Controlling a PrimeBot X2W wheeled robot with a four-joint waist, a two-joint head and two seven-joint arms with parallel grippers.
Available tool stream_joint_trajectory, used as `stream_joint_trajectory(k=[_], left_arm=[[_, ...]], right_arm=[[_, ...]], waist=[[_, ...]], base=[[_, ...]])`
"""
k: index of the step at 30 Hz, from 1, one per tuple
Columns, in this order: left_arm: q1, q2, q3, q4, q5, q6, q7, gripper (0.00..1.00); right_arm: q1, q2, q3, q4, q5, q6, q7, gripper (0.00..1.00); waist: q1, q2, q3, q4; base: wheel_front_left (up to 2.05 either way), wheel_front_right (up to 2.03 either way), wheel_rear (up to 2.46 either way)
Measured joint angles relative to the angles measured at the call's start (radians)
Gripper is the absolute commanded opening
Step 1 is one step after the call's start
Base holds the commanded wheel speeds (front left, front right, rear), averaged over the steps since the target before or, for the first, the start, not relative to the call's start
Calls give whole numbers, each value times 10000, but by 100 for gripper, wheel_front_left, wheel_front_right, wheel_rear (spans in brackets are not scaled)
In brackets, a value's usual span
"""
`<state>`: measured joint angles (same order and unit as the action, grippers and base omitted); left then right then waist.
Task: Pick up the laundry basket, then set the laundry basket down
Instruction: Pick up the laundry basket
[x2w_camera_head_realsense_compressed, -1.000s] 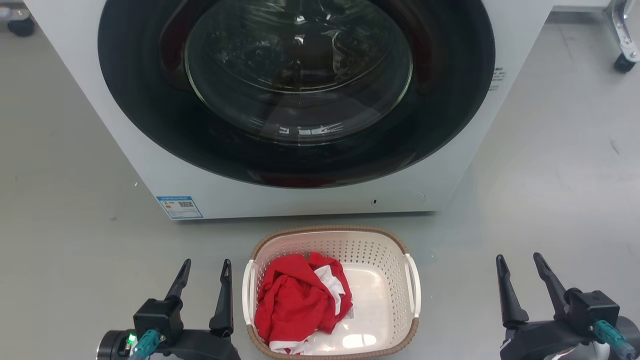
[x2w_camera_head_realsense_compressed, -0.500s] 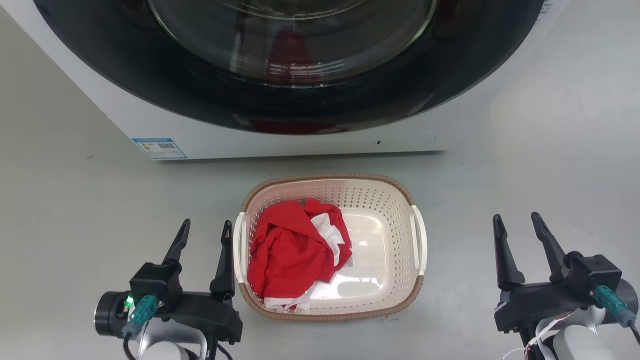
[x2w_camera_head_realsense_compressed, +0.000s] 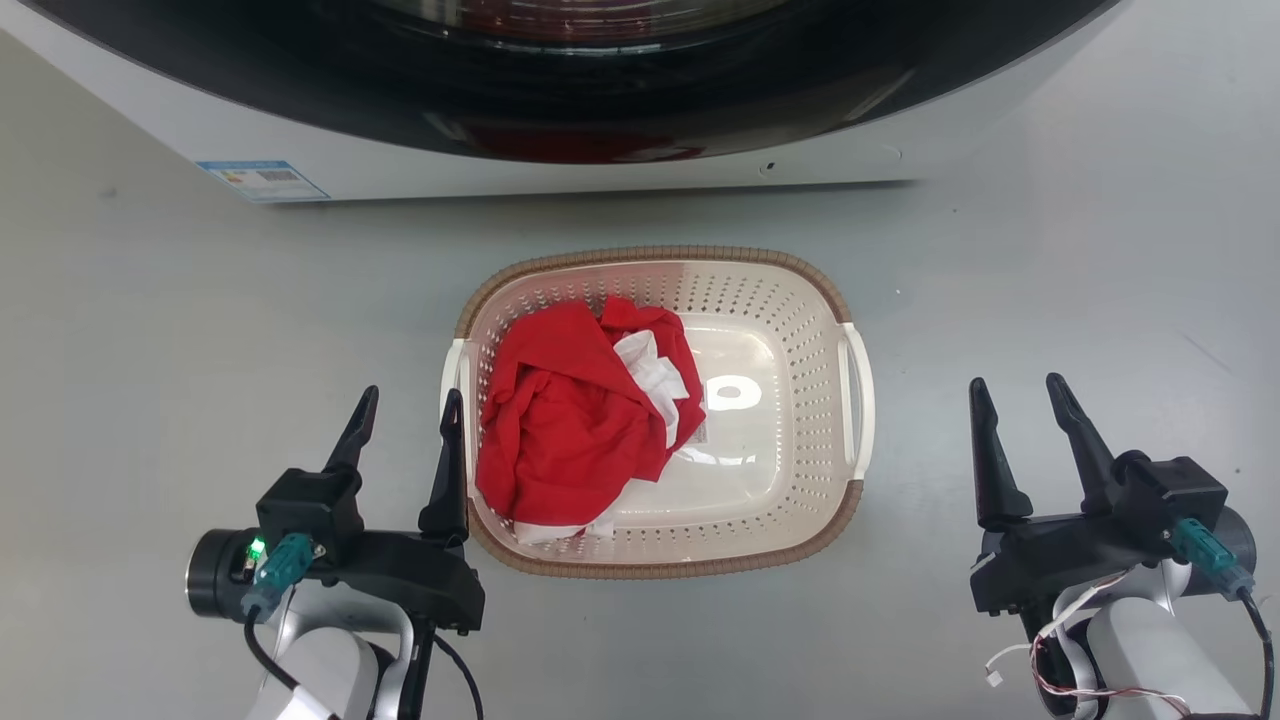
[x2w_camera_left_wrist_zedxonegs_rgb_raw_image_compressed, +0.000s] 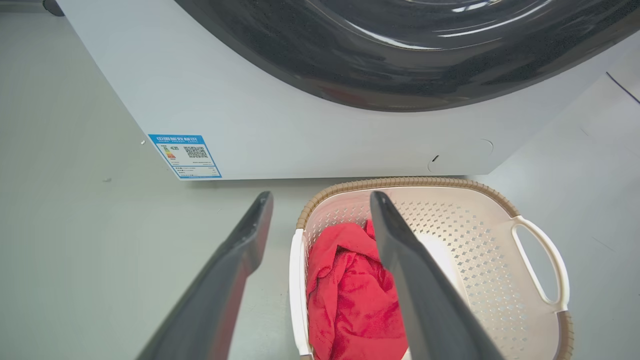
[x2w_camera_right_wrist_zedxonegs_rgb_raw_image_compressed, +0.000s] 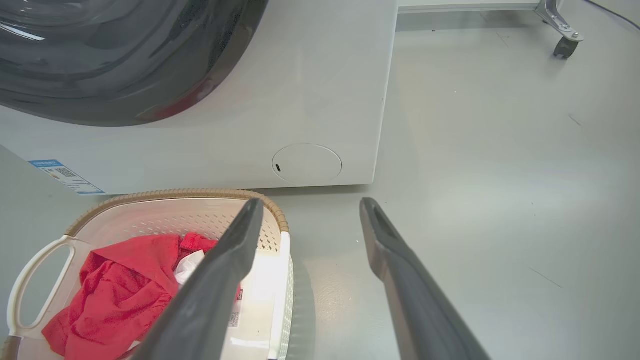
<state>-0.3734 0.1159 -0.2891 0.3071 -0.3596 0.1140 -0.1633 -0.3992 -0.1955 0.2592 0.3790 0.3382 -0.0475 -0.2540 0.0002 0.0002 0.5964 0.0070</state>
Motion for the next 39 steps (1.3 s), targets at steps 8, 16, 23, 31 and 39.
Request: stream_joint_trajectory(k=[8,16,23,31,39], left_arm=[[-525,-153,17,627,-167,-190,33,100],[-1294,-251,-81,1776,-259,-543,180,100],[-1933,-307,-15,2732,-548,-711,297,100],[-2946,-305,157,3818,-708,-901,635,100],[-4022,-328,146,4957,-794,-1246,1060,100]], right_arm=[[-453,213,207,744,-31,140,-25,100],[-1249,508,341,1776,-40,303,-21,100],[-1930,734,520,2443,-40,443,-12,100],[-2759,1020,715,3298,-36,604,63,100],[-3746,1095,928,4245,-25,790,221,100]], waist=[[-1,0,850,32],[-2,-1,1684,24],[-2,-1,2119,-19],[-2,-1,2512,-143],[-2,-1,2746,-212]], base=[[0,0,0],[0,0,0],[0,0,0],[0,0,0],[0,0,0]])
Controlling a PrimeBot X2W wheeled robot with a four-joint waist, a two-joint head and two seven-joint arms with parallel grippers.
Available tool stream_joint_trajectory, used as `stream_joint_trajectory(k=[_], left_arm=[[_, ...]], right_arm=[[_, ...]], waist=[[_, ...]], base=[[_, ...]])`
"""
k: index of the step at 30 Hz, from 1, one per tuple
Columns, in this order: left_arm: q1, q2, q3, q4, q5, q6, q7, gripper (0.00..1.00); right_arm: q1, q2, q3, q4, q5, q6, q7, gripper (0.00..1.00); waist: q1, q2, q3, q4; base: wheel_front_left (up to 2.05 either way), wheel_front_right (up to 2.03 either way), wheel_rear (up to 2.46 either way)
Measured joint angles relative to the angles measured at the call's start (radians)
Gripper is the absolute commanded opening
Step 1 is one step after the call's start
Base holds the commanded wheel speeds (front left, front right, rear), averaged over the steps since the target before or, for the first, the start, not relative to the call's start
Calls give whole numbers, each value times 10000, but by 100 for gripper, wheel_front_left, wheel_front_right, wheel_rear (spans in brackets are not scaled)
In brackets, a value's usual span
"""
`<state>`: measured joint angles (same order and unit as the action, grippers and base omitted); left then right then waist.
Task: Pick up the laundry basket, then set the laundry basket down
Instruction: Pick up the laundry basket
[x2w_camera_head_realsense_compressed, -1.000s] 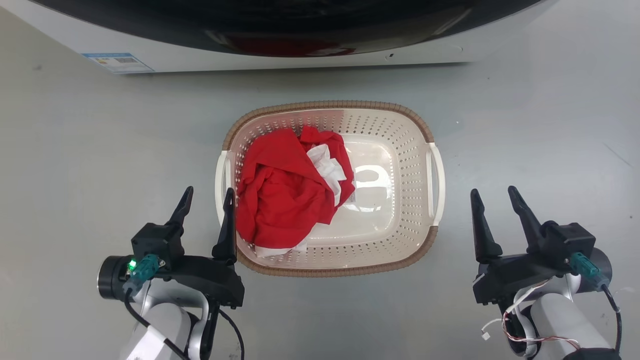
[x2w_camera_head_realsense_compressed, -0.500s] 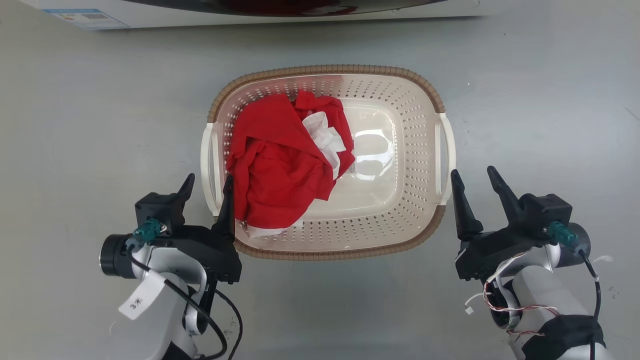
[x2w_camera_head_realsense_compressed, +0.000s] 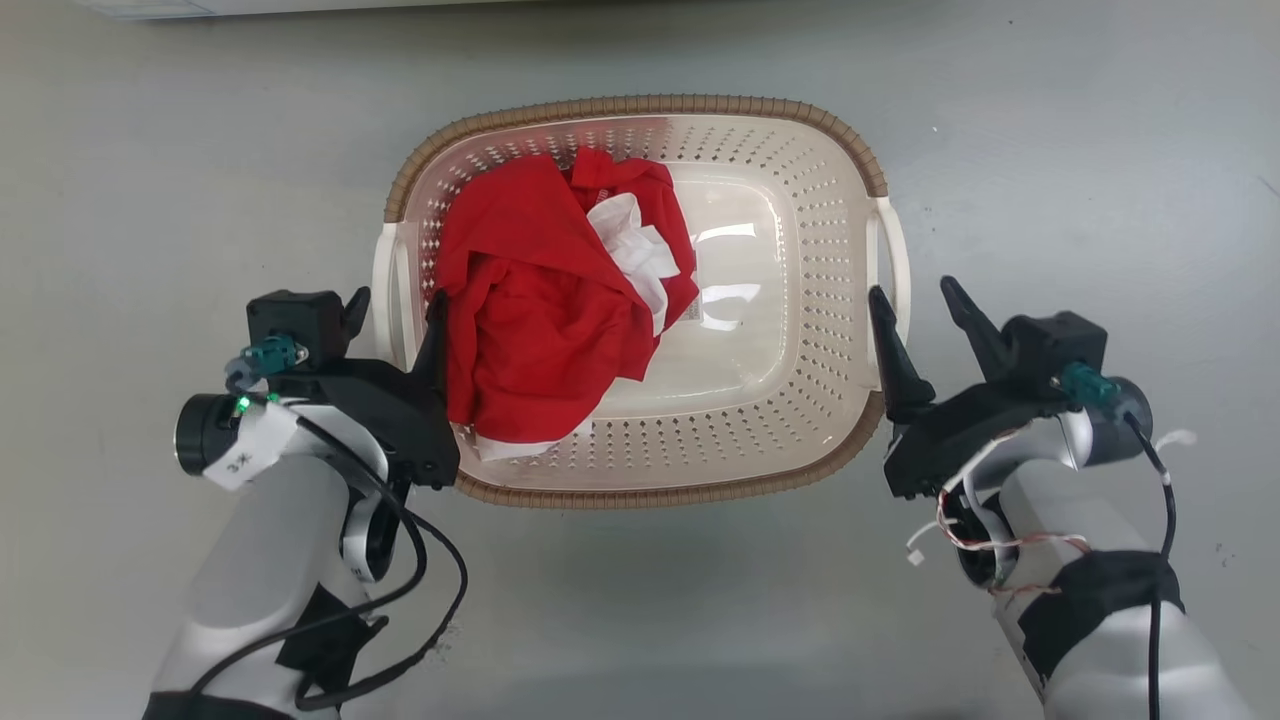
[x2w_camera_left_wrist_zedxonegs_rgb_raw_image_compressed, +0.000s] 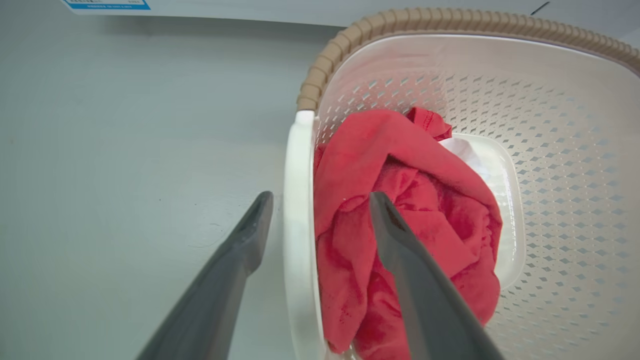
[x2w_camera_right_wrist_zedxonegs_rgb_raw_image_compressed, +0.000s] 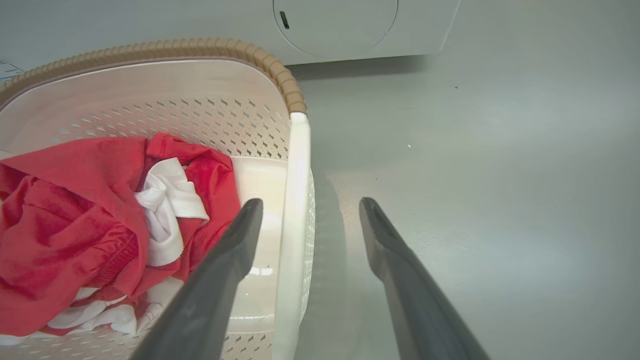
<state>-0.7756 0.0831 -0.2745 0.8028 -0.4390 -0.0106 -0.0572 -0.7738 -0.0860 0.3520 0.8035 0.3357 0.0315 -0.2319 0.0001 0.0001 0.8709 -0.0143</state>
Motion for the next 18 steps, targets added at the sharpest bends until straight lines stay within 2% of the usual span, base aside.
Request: stream_joint_trajectory(k=[10,18], left_arm=[[-825,-4,13,1145,-86,-347,472,100],[-1410,-50,88,1973,-353,-433,748,100]], right_arm=[[-1040,63,355,1066,-31,205,382,100],[-1495,105,504,1827,-25,303,562,100]], waist=[[-1,0,142,-31],[-1,-2,243,-2]], base=[[0,0,0],[0,0,0]])
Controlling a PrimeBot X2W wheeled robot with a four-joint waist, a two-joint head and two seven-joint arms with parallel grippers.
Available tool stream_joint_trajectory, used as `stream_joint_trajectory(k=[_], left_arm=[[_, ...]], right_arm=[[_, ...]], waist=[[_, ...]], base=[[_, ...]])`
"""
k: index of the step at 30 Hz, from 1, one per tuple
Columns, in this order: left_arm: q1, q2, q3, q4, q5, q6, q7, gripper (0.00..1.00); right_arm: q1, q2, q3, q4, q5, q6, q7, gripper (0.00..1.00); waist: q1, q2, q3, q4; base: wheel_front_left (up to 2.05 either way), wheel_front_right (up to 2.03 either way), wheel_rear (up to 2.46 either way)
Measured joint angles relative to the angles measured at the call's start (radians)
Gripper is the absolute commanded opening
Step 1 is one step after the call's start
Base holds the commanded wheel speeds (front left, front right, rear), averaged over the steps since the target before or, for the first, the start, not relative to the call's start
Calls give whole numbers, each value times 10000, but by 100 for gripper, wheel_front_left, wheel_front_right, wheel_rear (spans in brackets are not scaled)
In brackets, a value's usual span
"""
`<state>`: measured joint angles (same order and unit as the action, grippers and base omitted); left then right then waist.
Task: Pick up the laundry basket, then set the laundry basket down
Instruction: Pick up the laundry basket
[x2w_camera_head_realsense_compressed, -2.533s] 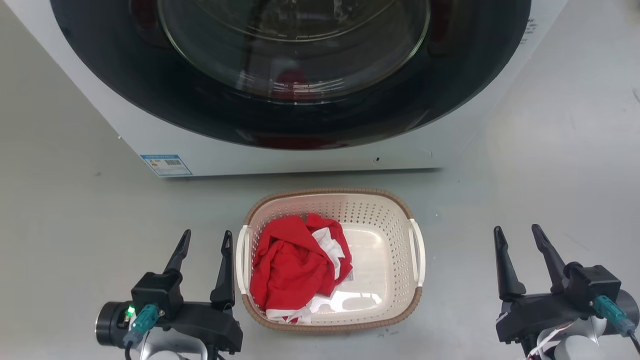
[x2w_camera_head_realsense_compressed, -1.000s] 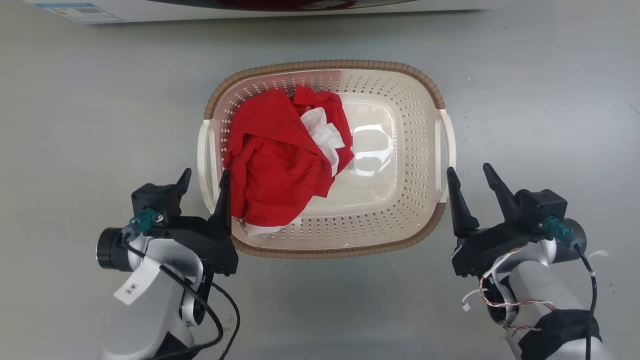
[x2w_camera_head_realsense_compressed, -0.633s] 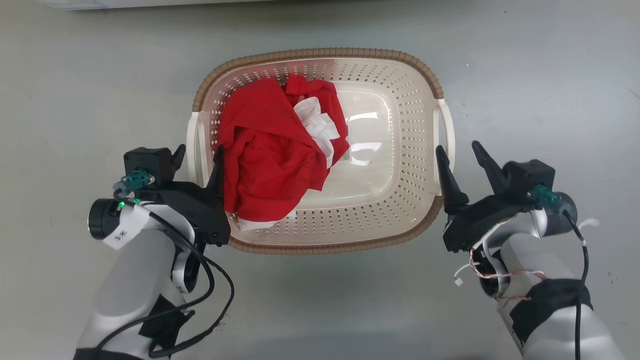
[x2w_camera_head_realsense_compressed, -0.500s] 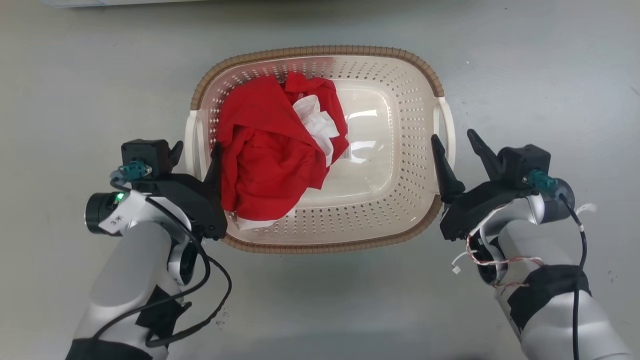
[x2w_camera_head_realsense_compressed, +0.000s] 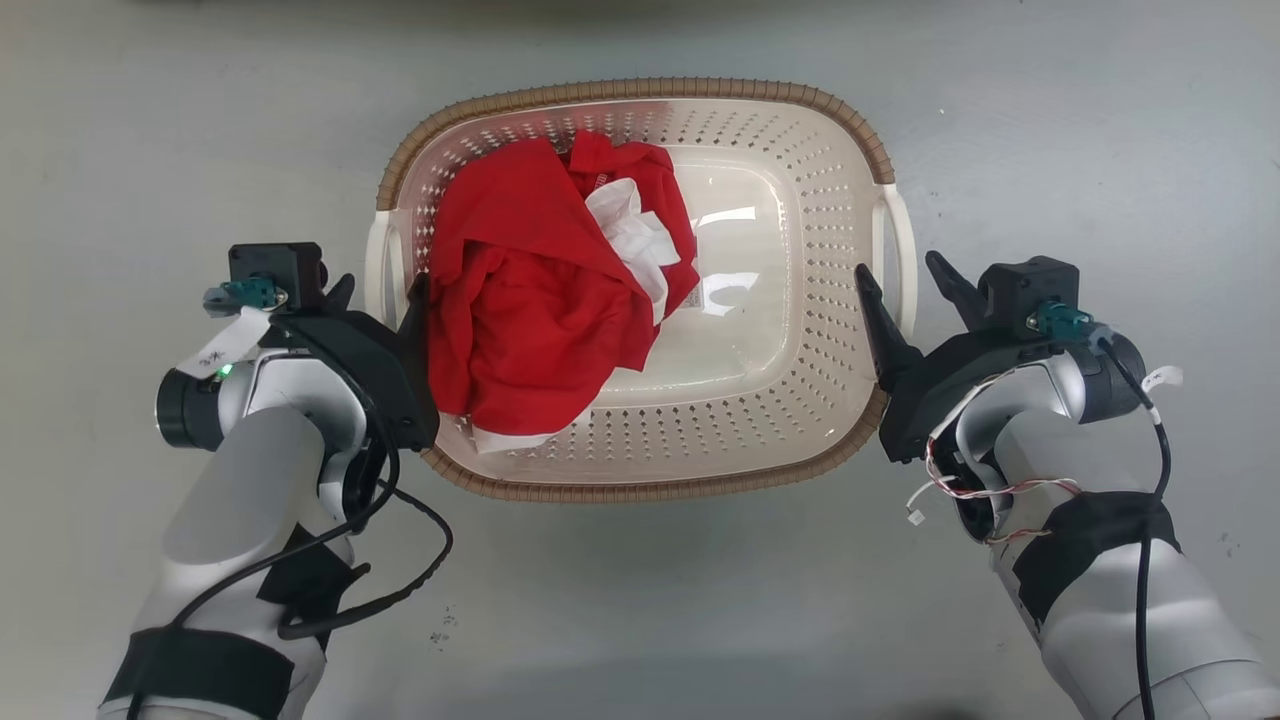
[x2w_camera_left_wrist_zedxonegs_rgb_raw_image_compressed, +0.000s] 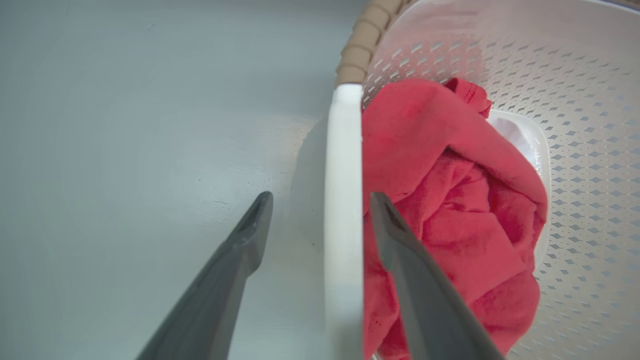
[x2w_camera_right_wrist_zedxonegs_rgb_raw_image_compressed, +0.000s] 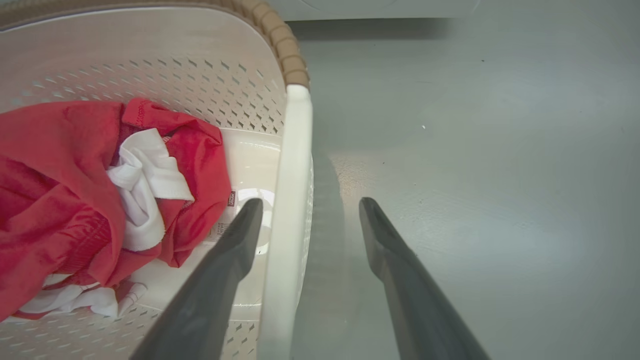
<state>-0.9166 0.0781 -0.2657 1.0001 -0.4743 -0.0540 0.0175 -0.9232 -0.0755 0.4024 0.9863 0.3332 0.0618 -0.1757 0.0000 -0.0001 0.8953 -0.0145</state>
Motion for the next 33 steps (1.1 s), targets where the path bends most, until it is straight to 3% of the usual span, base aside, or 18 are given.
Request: stream_joint_trajectory(k=[9,10,11,12,23,33], left_arm=[[-471,-63,144,690,-146,-82,107,100],[-479,-79,142,777,-165,-90,153,92],[-486,-88,140,861,-165,-92,161,44],[-501,-94,136,928,-171,-96,171,0],[-796,-372,132,1561,-268,-274,226,0],[-791,-516,117,2217,-341,-430,157,0]], right_arm=[[-404,46,107,548,113,90,86,100],[-420,48,115,591,132,107,86,100],[-458,48,123,635,207,148,86,87],[-507,48,115,669,288,178,86,0],[-770,274,171,1191,560,301,71,0],[-732,290,410,1657,846,439,71,0]], waist=[[0,0,185,-7],[0,0,201,-8],[0,0,218,-9],[0,0,234,-9],[1,1,189,22],[0,1,-494,83]], base=[[0,0,0],[0,0,0],[0,0,0],[0,0,0],[0,0,0],[0,0,0]])
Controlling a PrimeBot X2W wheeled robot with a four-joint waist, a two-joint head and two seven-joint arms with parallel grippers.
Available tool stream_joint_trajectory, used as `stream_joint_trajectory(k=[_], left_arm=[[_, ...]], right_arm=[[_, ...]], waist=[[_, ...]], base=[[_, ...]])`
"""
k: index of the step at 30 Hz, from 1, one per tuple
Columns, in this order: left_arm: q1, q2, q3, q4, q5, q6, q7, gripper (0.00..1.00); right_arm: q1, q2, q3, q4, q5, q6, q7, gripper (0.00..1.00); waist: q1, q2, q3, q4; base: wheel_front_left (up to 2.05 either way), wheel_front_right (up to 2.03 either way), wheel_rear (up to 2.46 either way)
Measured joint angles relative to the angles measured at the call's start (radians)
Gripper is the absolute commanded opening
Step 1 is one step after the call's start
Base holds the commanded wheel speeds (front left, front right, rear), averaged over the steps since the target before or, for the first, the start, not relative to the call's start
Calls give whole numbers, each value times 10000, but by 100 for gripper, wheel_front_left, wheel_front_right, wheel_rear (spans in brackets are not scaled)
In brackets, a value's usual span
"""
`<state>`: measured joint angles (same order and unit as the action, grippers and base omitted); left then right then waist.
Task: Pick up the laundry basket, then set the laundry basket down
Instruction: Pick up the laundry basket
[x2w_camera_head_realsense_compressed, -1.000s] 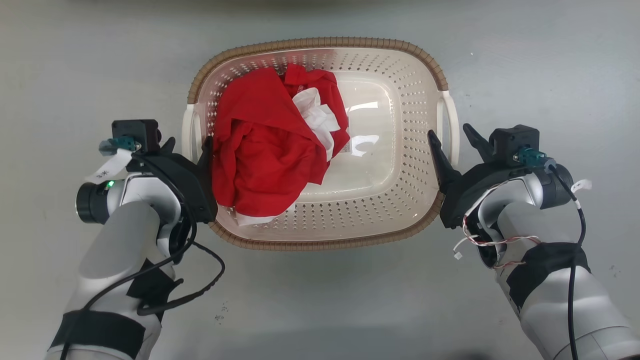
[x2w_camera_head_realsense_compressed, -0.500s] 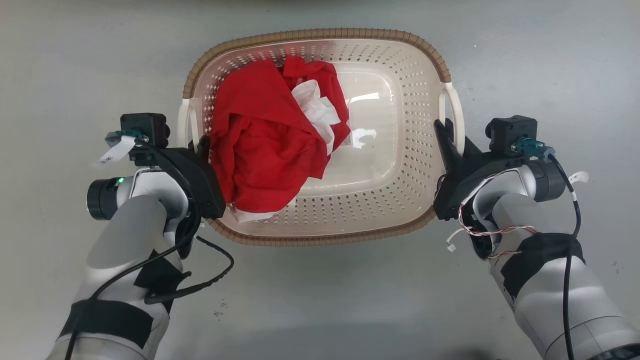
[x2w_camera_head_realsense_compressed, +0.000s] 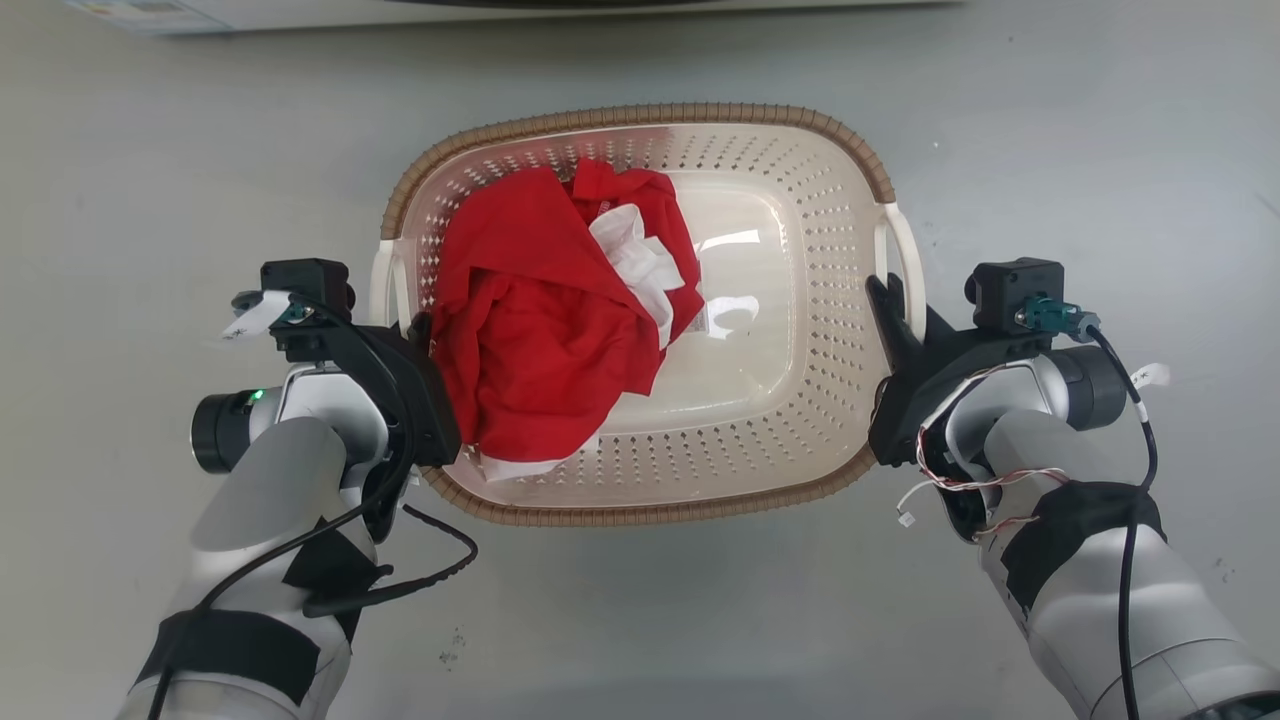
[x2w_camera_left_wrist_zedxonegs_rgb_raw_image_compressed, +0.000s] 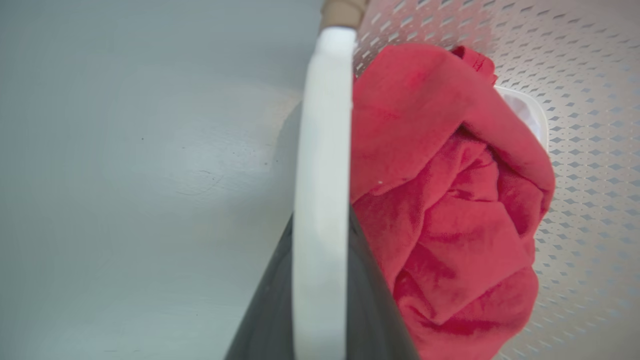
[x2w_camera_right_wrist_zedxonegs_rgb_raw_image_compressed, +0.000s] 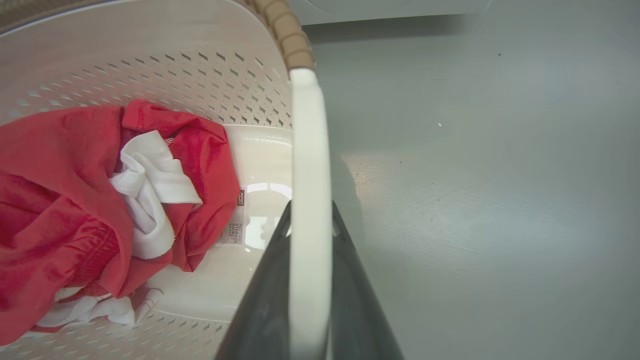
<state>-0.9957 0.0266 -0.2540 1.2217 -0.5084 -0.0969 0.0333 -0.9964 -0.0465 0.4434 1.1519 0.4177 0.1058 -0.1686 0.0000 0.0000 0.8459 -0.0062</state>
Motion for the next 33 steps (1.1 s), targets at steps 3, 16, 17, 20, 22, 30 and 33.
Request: stream_joint_trajectory(k=[3,16,17,20,22,30,33], left_arm=[[15,-44,2,119,-13,-2,0,0],[641,-230,65,491,-362,-13,94,0],[725,-244,54,520,-362,-15,128,0],[1025,-268,29,564,-374,-19,178,0],[1242,-274,23,591,-382,-59,192,0],[1895,-314,-2,656,-483,-61,545,0],[2073,-328,-12,667,-531,-63,686,0]], right_arm=[[50,15,73,144,153,6,0,0],[753,75,221,566,736,148,130,0],[853,88,234,581,803,150,184,0],[1131,109,295,673,880,176,280,0],[1296,123,341,708,970,178,362,0],[1898,182,422,886,1319,253,800,0],[2093,198,437,930,1434,263,980,0]], waist=[[0,0,-278,6],[-1,-1,-1760,17],[-1,-1,-1884,16],[-1,0,-2262,12],[-1,-1,-2518,8],[-2,-1,-3537,-27],[-2,-1,-3910,-33]], base=[[0,0,0],[0,0,0],[0,0,0],[0,0,0],[0,0,0],[0,0,0],[0,0,0]])
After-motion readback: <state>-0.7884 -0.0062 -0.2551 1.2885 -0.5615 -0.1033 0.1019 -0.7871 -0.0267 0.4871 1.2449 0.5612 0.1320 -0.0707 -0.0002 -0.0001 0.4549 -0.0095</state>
